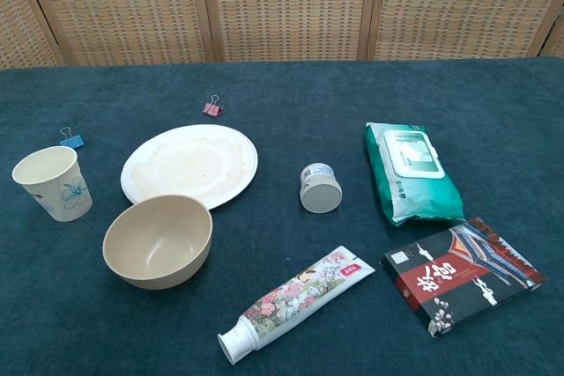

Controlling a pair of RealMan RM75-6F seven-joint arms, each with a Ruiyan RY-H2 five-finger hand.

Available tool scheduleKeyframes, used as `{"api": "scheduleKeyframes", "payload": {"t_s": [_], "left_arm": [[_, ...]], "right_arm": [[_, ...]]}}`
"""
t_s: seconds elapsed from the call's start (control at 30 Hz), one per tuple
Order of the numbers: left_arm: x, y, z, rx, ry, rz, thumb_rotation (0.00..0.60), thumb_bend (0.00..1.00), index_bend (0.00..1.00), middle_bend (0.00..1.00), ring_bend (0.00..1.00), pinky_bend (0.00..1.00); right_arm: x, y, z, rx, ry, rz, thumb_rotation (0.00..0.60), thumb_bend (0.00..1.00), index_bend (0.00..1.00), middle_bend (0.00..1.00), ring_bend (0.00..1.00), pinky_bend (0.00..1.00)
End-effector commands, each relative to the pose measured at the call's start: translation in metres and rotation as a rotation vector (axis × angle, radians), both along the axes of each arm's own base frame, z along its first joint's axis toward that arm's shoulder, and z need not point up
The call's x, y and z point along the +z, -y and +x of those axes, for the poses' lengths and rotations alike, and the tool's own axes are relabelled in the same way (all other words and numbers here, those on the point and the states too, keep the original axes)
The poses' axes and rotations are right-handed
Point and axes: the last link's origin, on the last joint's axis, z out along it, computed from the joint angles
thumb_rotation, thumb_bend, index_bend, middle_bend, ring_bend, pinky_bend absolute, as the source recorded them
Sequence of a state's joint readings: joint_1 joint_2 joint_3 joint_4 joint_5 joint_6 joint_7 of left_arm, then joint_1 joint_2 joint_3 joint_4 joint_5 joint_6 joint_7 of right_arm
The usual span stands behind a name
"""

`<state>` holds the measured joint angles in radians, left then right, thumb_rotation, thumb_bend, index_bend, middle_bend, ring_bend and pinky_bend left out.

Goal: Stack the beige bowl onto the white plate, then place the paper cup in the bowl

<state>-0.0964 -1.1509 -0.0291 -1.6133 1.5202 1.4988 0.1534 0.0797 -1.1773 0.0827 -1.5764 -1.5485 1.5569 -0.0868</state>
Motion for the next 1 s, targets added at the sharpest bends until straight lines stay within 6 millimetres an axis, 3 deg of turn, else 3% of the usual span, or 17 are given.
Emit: {"api": "scheduleKeyframes", "payload": {"t_s": [0.03, 1.0], "left_arm": [[0.0000, 0.0002, 0.0002, 0.000, 0.001, 0.002, 0.600, 0.00, 0.00, 0.00, 0.00, 0.00], [0.0000, 0.0017, 0.0035, -0.015, 0.010, 0.009, 0.600, 0.02, 0.00, 0.00, 0.00, 0.00]], "right_arm": [[0.0003, -0.0004, -0.0006, -0.005, -0.002, 0.000, 0.600, 0.10, 0.00, 0.00, 0.00, 0.00], [-0.0008, -0.0013, -0.0014, -0.015, -0.012, 0.007, 0.600, 0.10, 0.00, 0.00, 0.00, 0.00]]}}
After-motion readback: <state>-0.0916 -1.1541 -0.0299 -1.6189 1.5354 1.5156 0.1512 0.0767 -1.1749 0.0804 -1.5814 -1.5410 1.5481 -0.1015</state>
